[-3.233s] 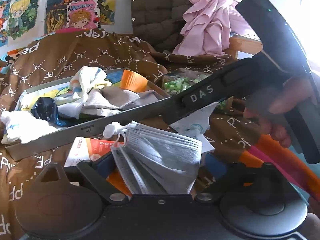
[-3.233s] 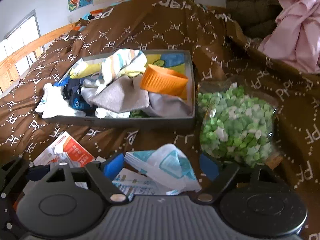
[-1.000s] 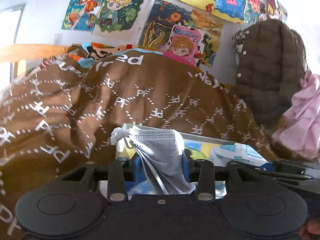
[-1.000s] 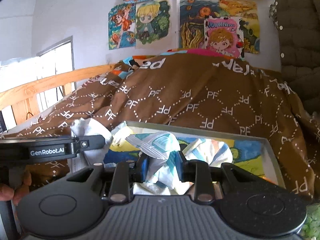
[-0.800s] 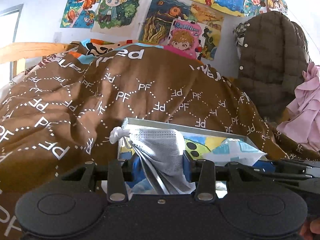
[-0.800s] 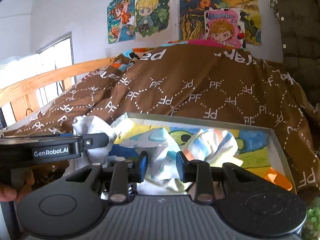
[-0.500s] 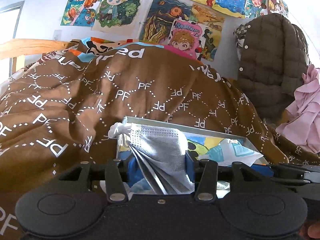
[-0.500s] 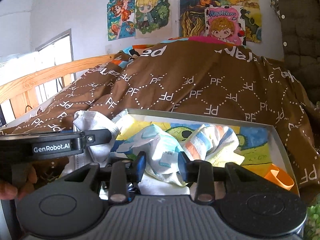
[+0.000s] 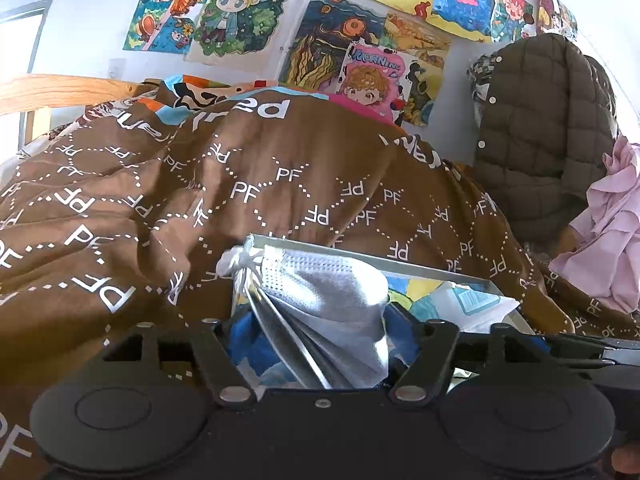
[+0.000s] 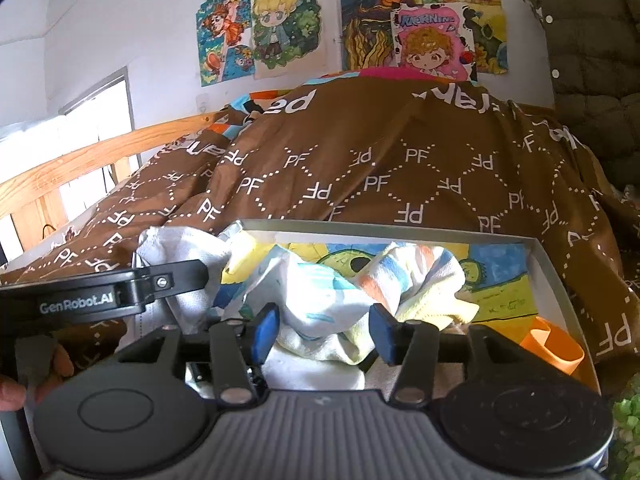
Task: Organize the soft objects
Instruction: 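Lower the mask and wipe packet into the tray and open both tools, then raise both open tools up away from the tray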
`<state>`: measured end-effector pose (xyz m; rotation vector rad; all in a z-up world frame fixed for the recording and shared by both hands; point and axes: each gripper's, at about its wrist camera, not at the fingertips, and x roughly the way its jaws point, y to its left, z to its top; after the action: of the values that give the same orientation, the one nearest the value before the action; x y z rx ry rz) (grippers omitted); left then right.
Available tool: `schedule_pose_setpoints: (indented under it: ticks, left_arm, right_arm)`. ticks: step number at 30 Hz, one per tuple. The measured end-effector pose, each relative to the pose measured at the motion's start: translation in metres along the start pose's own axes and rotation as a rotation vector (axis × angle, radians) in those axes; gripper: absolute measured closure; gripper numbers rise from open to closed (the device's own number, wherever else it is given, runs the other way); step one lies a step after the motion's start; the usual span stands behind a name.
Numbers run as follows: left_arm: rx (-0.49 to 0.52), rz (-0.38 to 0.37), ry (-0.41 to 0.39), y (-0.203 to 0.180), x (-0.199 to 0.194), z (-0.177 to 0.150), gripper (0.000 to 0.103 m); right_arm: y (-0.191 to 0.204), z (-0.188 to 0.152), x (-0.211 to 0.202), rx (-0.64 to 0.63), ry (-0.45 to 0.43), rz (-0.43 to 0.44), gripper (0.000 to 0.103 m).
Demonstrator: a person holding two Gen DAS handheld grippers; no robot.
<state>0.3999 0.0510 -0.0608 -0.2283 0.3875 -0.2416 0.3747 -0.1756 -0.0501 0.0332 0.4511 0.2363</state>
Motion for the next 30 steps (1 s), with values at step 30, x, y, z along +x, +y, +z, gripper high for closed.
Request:
schedule_pose_setpoints:
  ticks: [30]
  left_arm:
    - [-0.028, 0.058, -0.049, -0.019, -0.040, 0.020, 0.006]
  right_arm:
    - [-0.026, 0.031, -0.037, 0.106, -0.136, -0.079, 0.008]
